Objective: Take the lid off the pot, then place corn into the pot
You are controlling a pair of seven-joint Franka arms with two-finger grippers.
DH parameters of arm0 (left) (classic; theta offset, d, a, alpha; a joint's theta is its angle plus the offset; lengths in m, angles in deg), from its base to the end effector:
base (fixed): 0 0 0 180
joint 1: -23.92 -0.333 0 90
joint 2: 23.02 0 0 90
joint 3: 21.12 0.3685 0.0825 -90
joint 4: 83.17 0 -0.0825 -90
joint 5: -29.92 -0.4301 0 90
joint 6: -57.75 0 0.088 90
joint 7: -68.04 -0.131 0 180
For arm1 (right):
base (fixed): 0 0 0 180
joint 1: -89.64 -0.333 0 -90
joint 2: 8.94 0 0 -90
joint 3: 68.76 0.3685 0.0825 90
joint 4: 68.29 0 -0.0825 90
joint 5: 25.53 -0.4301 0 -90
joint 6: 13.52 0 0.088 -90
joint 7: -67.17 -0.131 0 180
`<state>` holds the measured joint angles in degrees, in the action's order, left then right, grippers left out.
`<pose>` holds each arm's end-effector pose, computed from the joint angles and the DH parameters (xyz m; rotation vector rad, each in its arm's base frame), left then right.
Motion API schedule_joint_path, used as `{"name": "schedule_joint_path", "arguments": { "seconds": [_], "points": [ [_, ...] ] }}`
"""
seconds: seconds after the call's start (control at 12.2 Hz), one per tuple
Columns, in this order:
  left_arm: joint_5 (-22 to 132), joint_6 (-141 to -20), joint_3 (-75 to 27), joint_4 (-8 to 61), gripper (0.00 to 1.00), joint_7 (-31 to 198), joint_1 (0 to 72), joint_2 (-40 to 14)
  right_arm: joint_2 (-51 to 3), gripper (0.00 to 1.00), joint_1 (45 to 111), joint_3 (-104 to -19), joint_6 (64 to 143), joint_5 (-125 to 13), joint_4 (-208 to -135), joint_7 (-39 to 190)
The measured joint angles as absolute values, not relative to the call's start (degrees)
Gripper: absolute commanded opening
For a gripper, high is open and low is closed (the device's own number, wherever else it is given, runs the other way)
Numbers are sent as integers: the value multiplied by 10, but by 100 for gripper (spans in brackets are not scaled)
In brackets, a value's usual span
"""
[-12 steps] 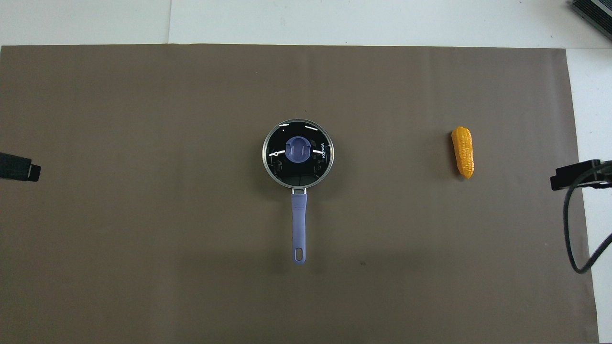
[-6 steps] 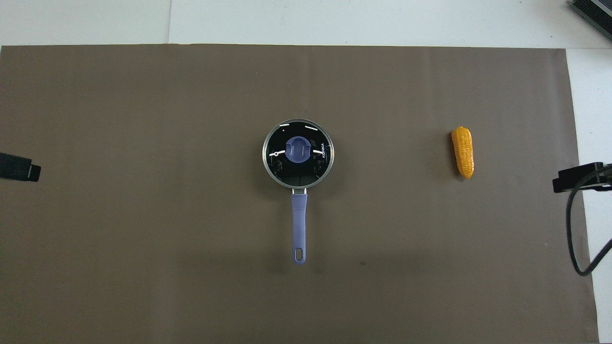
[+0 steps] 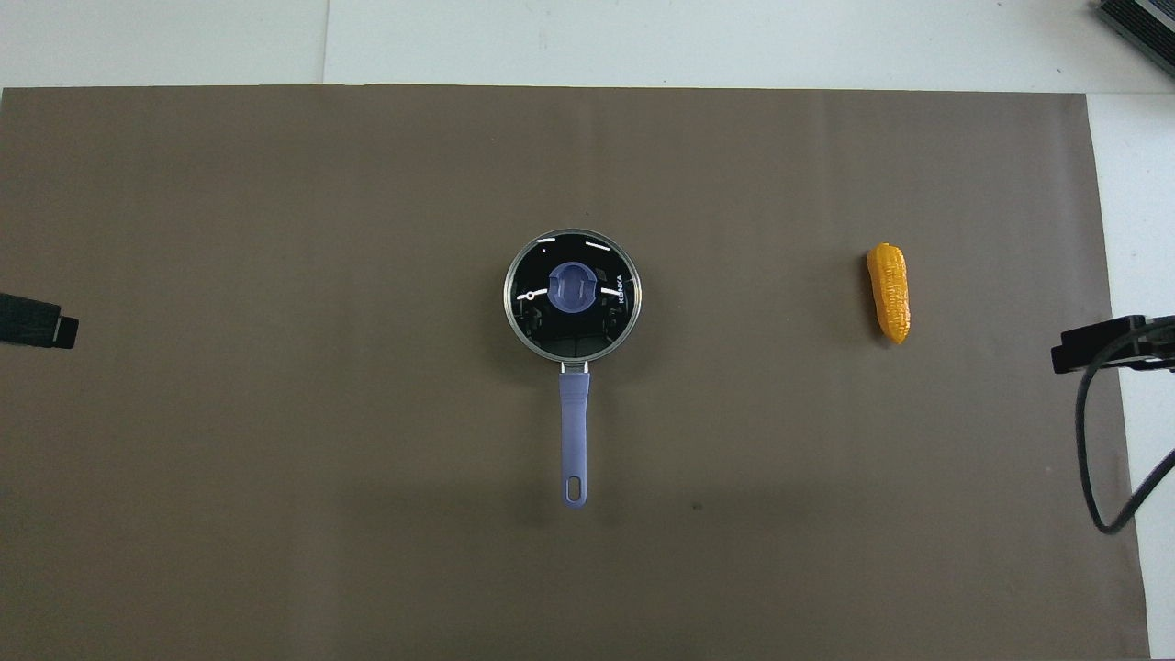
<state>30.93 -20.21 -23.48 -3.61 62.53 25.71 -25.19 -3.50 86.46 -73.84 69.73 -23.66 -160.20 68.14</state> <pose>0.5578 -0.0437 0.7486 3.1144 -0.2690 0.0158 0.5515 -0.0256 0.6806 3.1175 -0.0289 -0.0891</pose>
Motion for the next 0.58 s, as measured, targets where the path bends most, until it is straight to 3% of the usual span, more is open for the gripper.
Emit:
{"name": "schedule_joint_path", "arguments": {
  "seconds": [0.58],
  "points": [
    [309, -202, -235, -36, 100, 625, 257, -252, -34, 100, 863, -737, 702, -237, -1613, 681]
  ]
}}
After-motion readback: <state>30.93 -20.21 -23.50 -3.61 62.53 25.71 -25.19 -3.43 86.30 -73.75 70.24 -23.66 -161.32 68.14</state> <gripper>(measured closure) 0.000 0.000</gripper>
